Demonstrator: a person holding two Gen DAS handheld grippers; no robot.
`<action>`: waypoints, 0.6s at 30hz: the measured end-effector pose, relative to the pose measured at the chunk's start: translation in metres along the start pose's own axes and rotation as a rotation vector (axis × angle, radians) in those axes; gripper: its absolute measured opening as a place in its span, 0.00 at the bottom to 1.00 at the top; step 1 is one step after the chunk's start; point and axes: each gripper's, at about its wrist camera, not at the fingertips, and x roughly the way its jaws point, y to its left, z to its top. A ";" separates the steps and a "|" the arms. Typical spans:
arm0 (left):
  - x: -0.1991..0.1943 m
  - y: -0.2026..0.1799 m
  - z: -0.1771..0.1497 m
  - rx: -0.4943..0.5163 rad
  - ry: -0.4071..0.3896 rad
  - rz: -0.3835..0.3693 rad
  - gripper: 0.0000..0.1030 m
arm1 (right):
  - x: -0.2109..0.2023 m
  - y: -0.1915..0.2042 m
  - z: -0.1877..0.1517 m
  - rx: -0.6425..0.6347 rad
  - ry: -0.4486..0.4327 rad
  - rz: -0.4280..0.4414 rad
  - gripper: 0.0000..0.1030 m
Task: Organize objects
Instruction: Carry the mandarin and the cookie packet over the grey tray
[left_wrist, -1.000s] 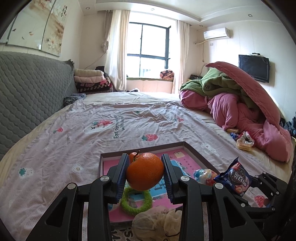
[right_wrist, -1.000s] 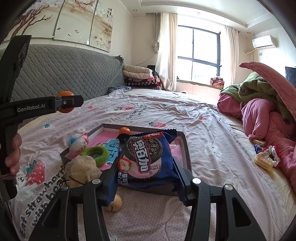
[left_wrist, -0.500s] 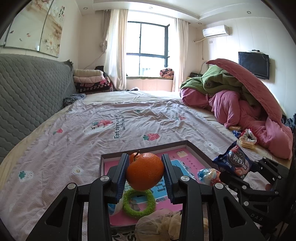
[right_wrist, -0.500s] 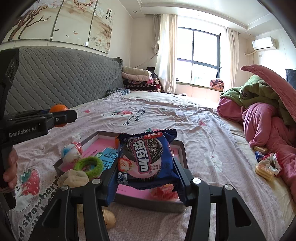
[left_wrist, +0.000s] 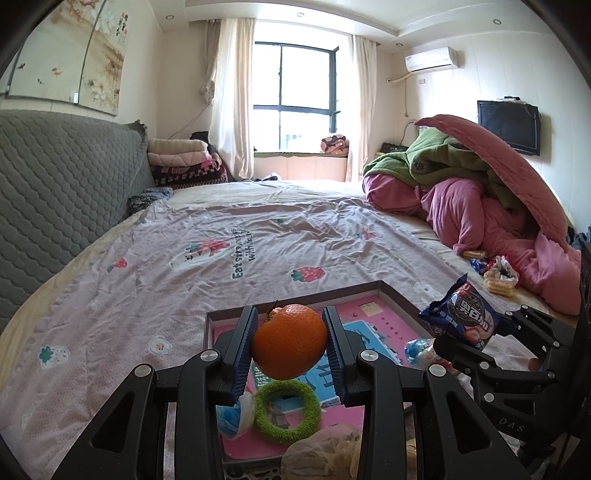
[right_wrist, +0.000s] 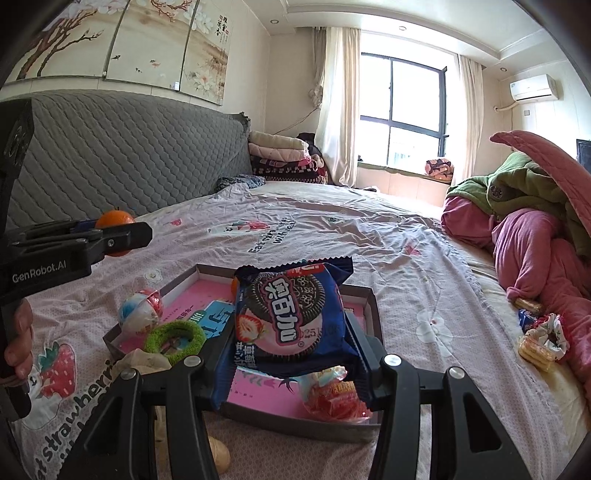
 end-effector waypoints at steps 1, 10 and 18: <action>0.001 0.001 0.000 0.001 0.003 0.000 0.36 | 0.002 0.000 0.001 0.001 0.001 0.003 0.51; 0.010 0.004 -0.001 -0.012 0.020 -0.005 0.36 | 0.015 0.001 0.011 -0.012 -0.003 0.006 0.51; 0.023 0.005 -0.003 -0.003 0.042 0.011 0.36 | 0.025 0.004 0.016 -0.027 -0.001 0.016 0.51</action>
